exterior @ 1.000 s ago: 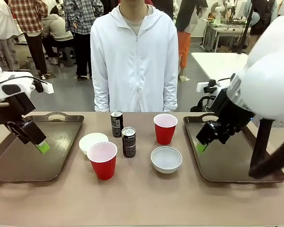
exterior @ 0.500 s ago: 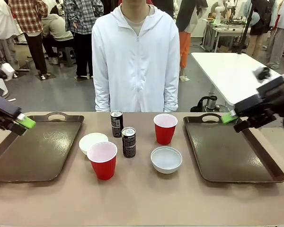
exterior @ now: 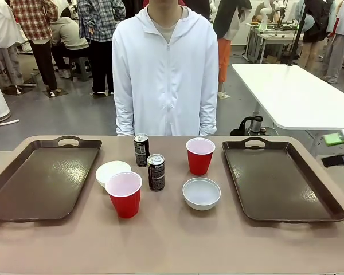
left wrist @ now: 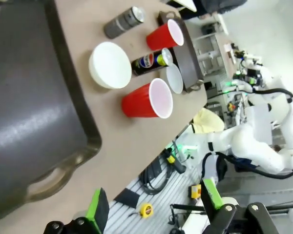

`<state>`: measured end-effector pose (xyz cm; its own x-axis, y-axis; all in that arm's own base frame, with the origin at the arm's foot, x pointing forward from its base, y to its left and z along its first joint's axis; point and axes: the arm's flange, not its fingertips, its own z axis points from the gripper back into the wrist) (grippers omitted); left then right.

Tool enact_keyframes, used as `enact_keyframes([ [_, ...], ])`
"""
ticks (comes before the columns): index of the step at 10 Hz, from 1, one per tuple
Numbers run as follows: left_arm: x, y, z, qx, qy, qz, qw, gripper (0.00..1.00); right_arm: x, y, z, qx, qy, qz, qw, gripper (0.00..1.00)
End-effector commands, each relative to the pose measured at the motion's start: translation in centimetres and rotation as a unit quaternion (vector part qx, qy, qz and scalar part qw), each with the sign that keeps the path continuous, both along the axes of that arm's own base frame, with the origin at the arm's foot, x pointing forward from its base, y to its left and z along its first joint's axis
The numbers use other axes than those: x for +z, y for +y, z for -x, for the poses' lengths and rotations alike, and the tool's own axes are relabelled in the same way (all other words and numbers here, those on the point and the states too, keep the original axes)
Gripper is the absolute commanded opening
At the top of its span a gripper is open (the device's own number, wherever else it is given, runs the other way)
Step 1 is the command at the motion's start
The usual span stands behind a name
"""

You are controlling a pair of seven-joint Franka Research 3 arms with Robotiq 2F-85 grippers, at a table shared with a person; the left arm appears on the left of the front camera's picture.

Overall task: Prepare tableware on both trays.
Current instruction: Pick up a Picnic Bowl from the table and place it on a Handle tray.

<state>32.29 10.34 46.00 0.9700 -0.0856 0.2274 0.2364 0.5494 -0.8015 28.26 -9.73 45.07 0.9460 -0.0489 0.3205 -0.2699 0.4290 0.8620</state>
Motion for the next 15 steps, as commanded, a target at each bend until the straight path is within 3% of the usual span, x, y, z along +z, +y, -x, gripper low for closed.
enact_keyframes([
  [1,0.1,2.1,0.2,0.016,0.001,0.015,1.000,1.00,-1.6,-0.4,2.7,-0.006,0.002,-0.003,1.000,1.00],
  [5,-1.6,5.7,2.2,0.055,0.006,0.032,0.998,1.00,-2.7,-3.0,4.3,-0.037,0.014,-0.009,0.999,1.00],
  [7,-2.2,5.7,2.3,0.069,0.009,-0.013,0.997,1.00,-1.5,-4.4,3.0,-0.042,0.018,-0.019,0.999,1.00],
  [8,-1.5,5.8,2.3,0.063,0.019,0.018,0.998,1.00,-1.5,-4.4,3.0,-0.042,0.018,-0.019,0.999,1.00],
  [15,-1.5,5.8,2.3,0.063,0.019,0.018,0.998,1.00,-1.5,-4.4,3.0,-0.042,0.018,-0.019,0.999,1.00],
])
